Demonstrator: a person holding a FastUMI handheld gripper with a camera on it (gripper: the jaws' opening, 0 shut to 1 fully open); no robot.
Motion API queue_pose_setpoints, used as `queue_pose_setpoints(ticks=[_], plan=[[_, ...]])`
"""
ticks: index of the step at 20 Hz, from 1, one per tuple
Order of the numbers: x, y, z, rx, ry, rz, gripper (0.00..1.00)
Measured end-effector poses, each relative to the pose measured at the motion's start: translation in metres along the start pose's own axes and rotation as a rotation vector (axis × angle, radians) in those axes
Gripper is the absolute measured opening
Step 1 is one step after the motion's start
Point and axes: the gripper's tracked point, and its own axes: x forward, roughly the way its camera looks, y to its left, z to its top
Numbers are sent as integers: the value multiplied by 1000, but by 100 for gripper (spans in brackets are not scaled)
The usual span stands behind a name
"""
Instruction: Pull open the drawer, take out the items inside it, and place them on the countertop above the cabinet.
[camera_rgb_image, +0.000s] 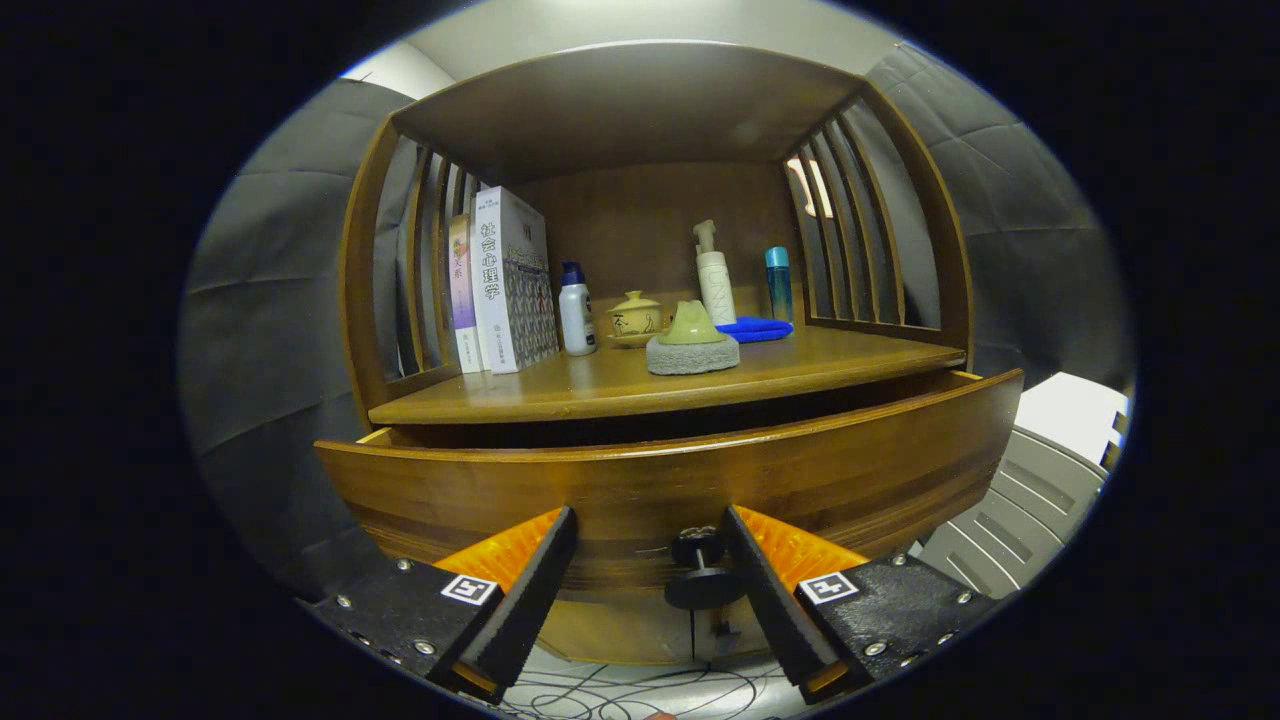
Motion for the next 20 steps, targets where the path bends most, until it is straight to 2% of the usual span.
queue_pose_setpoints(ticks=[12, 16, 20], plan=[[49, 1, 8, -5, -10, -3, 94], [46, 2, 8, -26, -3, -2, 94], [29, -11, 53, -24, -82, -1, 94]])
